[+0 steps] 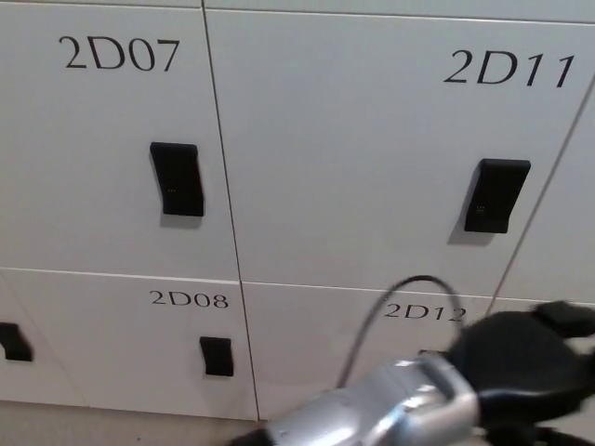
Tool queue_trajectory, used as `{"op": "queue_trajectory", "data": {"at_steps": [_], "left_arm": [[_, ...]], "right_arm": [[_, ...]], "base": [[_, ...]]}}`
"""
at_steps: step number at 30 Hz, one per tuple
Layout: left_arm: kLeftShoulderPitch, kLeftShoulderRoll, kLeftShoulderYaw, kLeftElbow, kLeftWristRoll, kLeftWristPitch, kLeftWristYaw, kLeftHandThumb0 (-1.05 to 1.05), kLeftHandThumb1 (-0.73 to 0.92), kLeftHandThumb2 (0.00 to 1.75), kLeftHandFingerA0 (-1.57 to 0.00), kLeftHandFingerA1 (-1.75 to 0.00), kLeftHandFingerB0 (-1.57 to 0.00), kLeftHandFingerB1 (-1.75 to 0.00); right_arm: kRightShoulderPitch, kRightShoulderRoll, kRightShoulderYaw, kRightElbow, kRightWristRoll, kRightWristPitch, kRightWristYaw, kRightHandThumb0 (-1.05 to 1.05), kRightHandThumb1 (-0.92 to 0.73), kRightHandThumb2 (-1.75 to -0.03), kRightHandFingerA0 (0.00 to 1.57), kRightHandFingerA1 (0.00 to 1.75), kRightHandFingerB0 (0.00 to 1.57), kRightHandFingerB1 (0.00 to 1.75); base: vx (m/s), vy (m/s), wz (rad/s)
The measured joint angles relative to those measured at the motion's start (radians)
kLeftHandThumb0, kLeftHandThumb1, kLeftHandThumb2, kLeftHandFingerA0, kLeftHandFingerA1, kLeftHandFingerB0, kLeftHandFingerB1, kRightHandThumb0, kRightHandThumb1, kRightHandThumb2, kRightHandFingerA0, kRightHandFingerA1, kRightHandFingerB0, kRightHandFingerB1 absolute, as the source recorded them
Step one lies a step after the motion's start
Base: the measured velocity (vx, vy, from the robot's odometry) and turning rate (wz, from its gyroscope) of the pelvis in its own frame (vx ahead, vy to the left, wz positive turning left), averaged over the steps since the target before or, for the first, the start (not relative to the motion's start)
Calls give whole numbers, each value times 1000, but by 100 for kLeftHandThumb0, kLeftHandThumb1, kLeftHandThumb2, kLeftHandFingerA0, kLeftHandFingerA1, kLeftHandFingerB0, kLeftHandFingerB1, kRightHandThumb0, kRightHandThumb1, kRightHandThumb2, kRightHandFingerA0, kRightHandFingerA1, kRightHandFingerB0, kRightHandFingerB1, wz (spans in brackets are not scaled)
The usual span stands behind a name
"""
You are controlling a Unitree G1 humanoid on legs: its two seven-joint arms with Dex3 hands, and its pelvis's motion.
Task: The robot uses its left hand to push the door of an open cabinet towards the right and closes it
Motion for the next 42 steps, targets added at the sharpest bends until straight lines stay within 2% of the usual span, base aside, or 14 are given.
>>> {"op": "queue_trajectory", "data": {"at_steps": [2, 3, 6, 13, 14, 16, 17, 19, 20, 21, 23, 29, 30, 42], "left_arm": [[19, 26, 9, -5, 0, 1, -2, -74, 92, 71, -21, -30, -17, -27], [20, 28, 10, -6, 0, 1, -2, -73, 92, 72, -21, -31, -18, -28], [62, 77, 33, -32, -2, 1, -1, -71, 92, 72, -25, -32, -21, -28], [280, 286, 209, -72, -40, -19, 15, -71, 92, 72, -25, -32, -21, -28], [315, 317, 241, -74, -48, -23, 19, -68, 92, 71, -31, -33, -27, -30], [379, 362, 301, -56, -67, -38, 34, -67, 92, 71, -31, -33, -26, -30], [425, 385, 345, -29, -81, -50, 47, -61, 69, 102, -34, -52, -22, -45], [483, 413, 403, 13, -100, -70, 67, -61, 69, 102, -34, -52, -22, -45], [519, 431, 442, 49, -112, -84, 85, -56, 81, 65, -38, -37, -37, -33], [548, 446, 476, 86, -122, -96, 102, -56, 81, 65, -38, -37, -37, -33], [574, 457, 523, 140, -134, -115, 123, -58, 84, 66, -35, -36, -34, -32], [622, 494, 672, 339, -188, -164, 177, -55, 81, 65, -41, -35, -36, -33], [626, 497, 708, 392, -203, -176, 186, -55, 84, 66, -49, -37, -36, -33], [554, 496, 963, 802, -344, -239, 178, -59, 86, 67, -45, -37, -34, -32]], "right_arm": [[-1, 2, -58, -3, 28, -2, 37, -45, -92, -87, 5, 31, 7, 31], [-2, 3, -62, -3, 30, -3, 40, -57, -92, -73, 22, 35, 19, 32], [-5, 4, -117, -1, 60, -5, 90, -60, -91, -67, 28, 35, 24, 30], [-5, 4, -214, 7, 113, -3, 176, -60, -92, -68, 30, 33, 27, 31], [-5, 4, -229, 9, 120, -3, 189, -61, -92, -68, 30, 35, 22, 30], [-6, 5, -243, 11, 131, -2, 208, -62, -92, -68, 31, 35, 22, 30], [-8, 7, -249, 11, 136, -2, 219, -62, -92, -69, 31, 36, 23, 31], [-8, 8, -256, 12, 140, -1, 233, -62, -92, -69, 31, 36, 23, 31], [-8, 9, -259, 13, 140, -1, 240, -61, -92, -68, 32, 35, 25, 31], [-8, 9, -261, 14, 141, -1, 247, -61, -92, -68, 32, 35, 25, 31], [-8, 12, -264, 14, 141, -1, 254, -59, -92, -70, 30, 34, 24, 31], [-7, 16, -271, 18, 143, 0, 275, -59, -92, -69, 31, 34, 26, 31], [-7, 17, -273, 19, 144, 0, 280, -60, -92, -68, 31, 34, 27, 31], [8, 35, -301, 25, 159, 1, 311, -60, -91, -68, 33, 34, 30, 32]], "base": [[0, 0, 0], [0, 0, 0], [0, 0, 0], [0, 0, 0], [0, 0, 0], [0, 0, 0], [0, 0, 0], [0, 0, 0], [0, 0, 0], [0, 0, 0], [0, 0, 0], [0, 0, 0], [0, 0, 0], [0, 0, 0]]}}
